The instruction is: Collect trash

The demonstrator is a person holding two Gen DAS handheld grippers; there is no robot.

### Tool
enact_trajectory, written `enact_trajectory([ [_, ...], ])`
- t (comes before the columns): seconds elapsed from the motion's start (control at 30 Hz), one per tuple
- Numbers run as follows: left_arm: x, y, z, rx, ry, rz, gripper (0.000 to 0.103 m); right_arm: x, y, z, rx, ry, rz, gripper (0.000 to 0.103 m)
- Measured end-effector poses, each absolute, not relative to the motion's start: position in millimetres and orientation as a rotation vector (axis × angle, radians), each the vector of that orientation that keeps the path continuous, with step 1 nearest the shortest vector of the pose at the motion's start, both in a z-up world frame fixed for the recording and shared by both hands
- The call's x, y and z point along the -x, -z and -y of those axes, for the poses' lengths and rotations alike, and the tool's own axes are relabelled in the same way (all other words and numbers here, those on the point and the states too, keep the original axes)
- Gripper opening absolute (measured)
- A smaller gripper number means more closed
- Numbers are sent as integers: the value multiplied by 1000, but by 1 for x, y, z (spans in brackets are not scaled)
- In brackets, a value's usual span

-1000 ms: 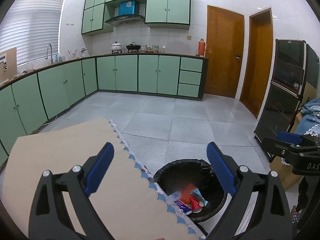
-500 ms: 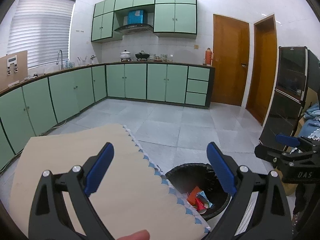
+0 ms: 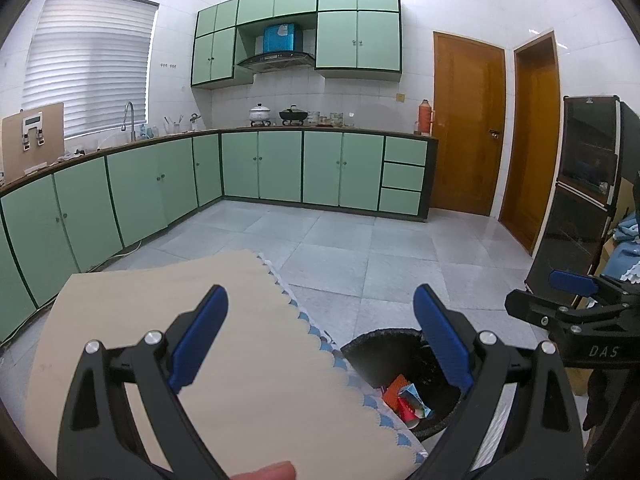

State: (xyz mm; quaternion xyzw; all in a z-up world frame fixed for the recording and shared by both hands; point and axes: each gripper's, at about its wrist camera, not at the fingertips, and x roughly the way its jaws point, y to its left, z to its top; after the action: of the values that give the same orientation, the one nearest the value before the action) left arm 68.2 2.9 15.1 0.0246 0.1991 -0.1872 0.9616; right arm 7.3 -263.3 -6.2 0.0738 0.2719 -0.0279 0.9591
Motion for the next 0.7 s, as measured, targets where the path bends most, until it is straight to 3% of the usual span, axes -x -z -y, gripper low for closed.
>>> enact_trajectory([
  [0.7, -78, -15, -9, -39, 364, -419, 91, -12, 7, 260, -144, 53, -553, 97],
])
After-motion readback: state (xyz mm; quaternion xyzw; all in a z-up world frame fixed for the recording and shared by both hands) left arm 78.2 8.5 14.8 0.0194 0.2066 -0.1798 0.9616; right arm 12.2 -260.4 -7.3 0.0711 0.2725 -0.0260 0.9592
